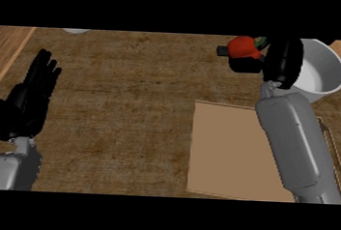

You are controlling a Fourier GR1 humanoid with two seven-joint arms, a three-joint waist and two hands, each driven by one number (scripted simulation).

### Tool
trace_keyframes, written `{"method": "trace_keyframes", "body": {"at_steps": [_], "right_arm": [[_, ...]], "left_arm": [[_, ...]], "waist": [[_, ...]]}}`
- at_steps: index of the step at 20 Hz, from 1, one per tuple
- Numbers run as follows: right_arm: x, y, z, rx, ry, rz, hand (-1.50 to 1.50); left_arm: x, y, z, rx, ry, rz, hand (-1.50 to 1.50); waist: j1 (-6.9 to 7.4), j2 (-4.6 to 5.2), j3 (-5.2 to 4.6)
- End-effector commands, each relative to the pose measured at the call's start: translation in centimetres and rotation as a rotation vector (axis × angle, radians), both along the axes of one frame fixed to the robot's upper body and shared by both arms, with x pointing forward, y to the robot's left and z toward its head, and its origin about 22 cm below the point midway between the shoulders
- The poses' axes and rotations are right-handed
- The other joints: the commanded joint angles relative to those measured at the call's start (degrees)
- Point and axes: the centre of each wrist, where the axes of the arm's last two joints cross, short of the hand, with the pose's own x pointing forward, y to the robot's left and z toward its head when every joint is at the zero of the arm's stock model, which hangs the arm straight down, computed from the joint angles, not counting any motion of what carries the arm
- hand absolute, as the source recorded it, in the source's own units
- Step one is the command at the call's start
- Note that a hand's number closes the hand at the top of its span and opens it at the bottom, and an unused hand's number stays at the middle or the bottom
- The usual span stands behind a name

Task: Pick the bell pepper from the tray and place it in the pot

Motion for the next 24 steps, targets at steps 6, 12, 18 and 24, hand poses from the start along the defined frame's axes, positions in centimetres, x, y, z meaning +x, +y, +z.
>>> {"method": "trace_keyframes", "body": {"at_steps": [6,12,18,24], "right_arm": [[3.1,-9.1,-3.5,-0.39,0.117,-0.246,1.5],[4.4,-10.0,-6.9,-0.367,0.144,-0.221,1.5],[4.8,-11.6,-7.2,-0.106,0.255,-0.219,-1.5],[4.9,-10.9,-8.0,0.055,0.24,-0.031,-1.5]], "left_arm": [[0.8,-1.0,0.3,-0.008,-0.014,-0.026,0.0],[0.0,0.7,-0.1,0.0,-0.009,-0.026,0.0],[0.2,-1.1,0.6,-0.011,-0.025,-0.042,0.0],[0.7,-1.6,1.1,-0.015,-0.02,-0.046,0.0]], "waist": [[0.78,0.49,0.01],[1.28,0.44,0.03],[2.44,1.08,0.17],[2.44,1.1,0.19]]}}
